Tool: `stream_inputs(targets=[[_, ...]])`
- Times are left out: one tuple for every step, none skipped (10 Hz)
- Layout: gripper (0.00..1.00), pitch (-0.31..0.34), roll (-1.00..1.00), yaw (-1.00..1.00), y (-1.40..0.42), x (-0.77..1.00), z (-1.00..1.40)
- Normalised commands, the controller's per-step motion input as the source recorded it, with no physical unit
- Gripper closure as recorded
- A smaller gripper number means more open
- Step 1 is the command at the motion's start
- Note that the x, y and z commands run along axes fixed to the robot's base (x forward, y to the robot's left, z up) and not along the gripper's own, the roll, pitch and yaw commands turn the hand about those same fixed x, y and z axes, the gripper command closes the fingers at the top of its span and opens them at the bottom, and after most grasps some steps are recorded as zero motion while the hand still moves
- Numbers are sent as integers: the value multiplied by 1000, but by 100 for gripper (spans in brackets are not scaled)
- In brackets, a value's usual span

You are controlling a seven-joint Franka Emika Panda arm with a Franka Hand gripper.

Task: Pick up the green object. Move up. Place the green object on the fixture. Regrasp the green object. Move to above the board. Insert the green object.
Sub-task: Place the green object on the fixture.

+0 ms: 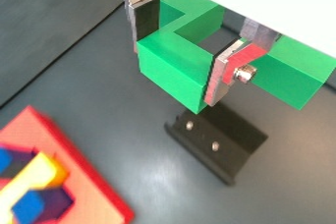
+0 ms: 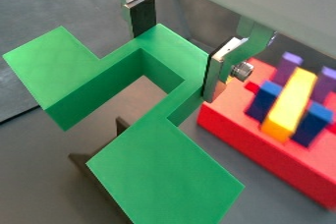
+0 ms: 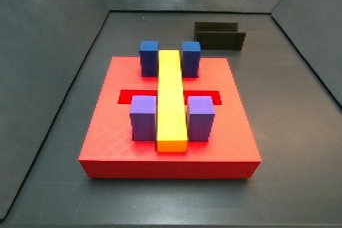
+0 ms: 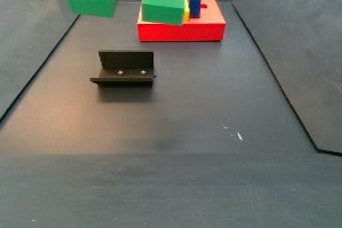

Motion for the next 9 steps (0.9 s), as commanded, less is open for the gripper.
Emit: stream_inputs(targets=[[100,86,-303,426,-326,417,-69],[100,100,-320,423,-280,477,-86],[100,89,-289,383,-240,526,-86],[100,86,-220,240,-240,583,-86],[100,103,-274,57,-140,509,-51],[100,126,-340,-14,0,449,0],[100,266,-303,-240,80,611,0],[100,323,-280,-320,80,671,0],[100,197,-337,-326,40,506,0]])
